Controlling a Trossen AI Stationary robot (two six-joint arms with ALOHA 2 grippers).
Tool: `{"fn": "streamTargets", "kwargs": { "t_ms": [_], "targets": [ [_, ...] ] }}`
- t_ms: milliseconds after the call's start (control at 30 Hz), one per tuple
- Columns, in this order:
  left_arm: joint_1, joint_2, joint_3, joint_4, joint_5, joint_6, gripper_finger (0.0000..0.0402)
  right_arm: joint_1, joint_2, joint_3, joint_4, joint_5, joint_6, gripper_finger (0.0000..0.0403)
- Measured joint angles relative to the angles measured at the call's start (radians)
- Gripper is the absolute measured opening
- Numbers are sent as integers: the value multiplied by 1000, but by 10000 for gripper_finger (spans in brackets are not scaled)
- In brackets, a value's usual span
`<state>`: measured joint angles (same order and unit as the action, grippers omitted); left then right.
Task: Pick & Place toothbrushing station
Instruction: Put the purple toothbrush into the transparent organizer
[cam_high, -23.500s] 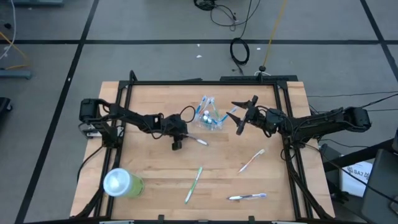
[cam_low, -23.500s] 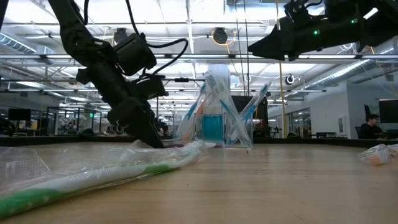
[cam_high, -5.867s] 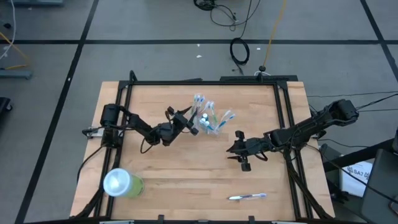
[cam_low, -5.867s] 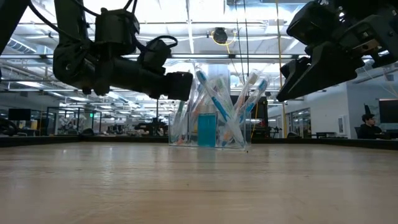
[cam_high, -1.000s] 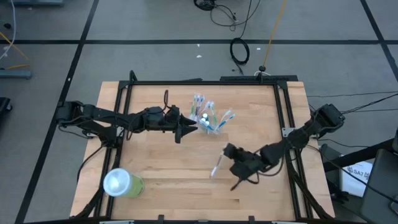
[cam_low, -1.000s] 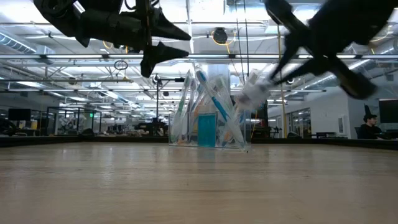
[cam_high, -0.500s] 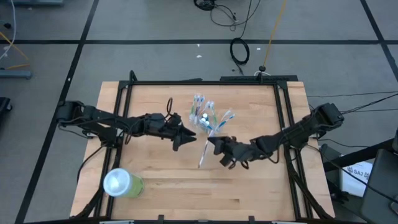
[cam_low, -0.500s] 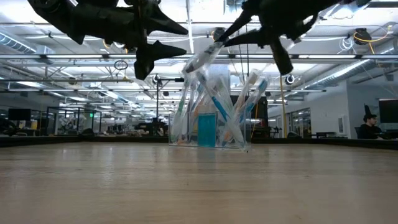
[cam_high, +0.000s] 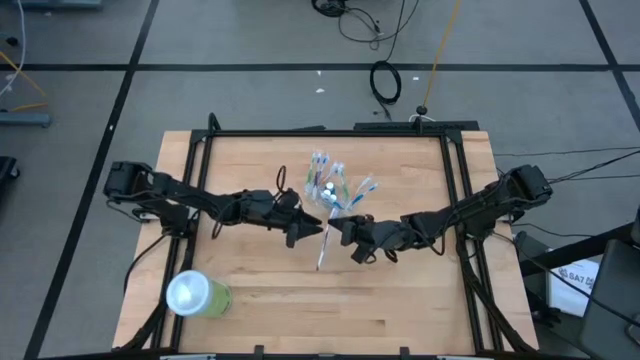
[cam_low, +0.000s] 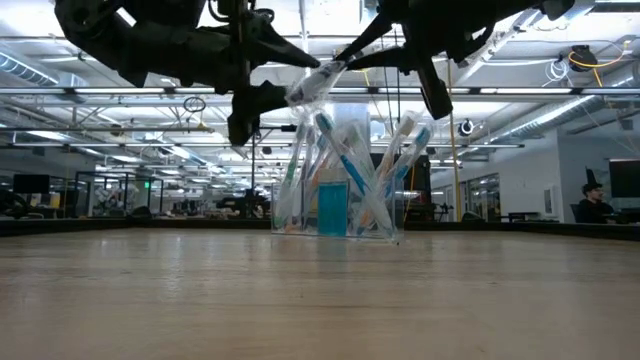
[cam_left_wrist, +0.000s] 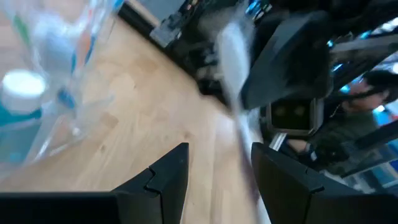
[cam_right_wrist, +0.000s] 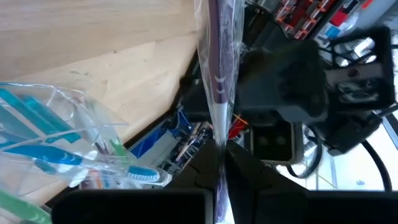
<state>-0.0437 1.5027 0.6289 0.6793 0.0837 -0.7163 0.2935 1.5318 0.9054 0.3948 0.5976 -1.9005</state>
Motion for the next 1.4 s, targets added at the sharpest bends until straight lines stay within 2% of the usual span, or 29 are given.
{"fn": "streamTargets", "kwargs": {
  "t_ms": [100, 467, 633, 1067, 1167, 1400],
  "targets": [
    [0, 7, 0, 45, 0, -2, 182, 0, 0, 0, -8, 0, 1, 9],
    [-1, 9, 20, 53, 3, 38, 182, -50, 0, 0, 26, -35, -53, 9],
    [-1, 9, 44, 40, 3, 85, 182, -78, 0, 0, 85, -104, -55, 9],
    [-1, 9, 50, -11, -5, 117, 180, -78, 0, 0, 117, -102, -58, 9],
    [-1, 9, 50, -10, -3, 119, 162, -78, 0, 0, 116, -102, -57, 9],
    [-2, 8, 50, -8, 1, 140, 88, -78, 0, 0, 111, -101, -51, 9]
  ]
}}
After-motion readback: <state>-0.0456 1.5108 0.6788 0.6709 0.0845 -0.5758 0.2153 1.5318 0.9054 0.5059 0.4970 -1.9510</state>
